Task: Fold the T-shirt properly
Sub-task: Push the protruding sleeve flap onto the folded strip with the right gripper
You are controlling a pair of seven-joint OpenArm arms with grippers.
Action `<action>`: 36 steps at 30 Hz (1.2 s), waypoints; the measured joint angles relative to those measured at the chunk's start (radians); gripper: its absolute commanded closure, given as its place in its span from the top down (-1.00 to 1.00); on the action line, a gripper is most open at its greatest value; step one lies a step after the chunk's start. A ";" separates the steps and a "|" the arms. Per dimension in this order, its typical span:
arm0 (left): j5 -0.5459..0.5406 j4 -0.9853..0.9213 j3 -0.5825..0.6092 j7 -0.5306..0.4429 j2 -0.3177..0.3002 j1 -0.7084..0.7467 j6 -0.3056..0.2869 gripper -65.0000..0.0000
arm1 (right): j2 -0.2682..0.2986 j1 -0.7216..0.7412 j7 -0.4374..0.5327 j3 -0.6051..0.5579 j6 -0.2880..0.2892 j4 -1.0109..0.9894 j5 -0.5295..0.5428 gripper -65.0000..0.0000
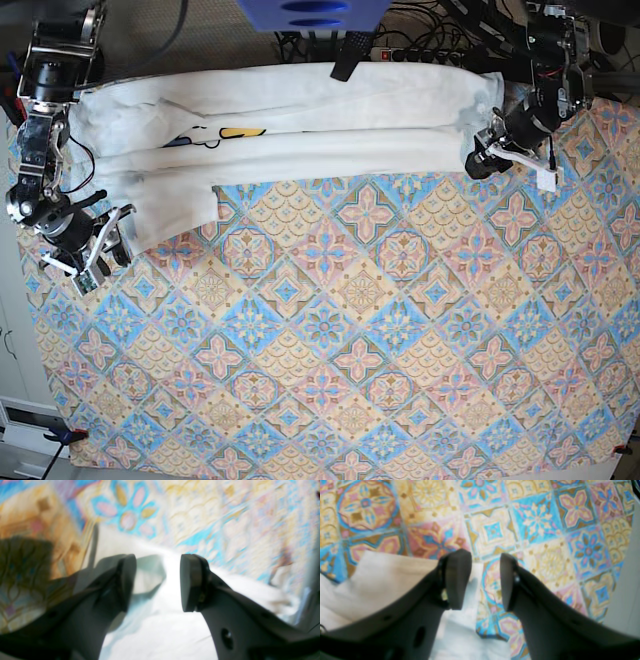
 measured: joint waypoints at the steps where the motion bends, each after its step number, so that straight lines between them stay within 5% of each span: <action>1: -0.014 0.000 0.000 0.000 -0.001 0.000 0.000 -0.11 | 0.001 -0.001 -0.023 -0.008 -0.002 -0.033 -0.017 -0.13; 8: -0.025 0.000 -0.043 0.003 0.004 0.003 0.000 -0.11 | -0.008 0.094 0.008 -0.027 0.000 -0.225 -0.016 0.16; 20: -0.030 0.000 -0.105 0.008 0.037 0.000 0.003 -0.11 | -0.003 0.194 0.119 -0.026 -0.004 -0.504 -0.017 0.16; 28: -0.139 0.000 -0.164 0.010 0.040 0.001 0.000 -0.11 | 0.000 0.186 0.125 -0.030 -0.003 -0.541 -0.014 0.15; 36: -0.180 0.001 -0.211 0.008 0.038 0.000 0.003 -0.11 | 0.006 0.193 0.159 -0.205 -0.023 -0.521 -0.006 0.05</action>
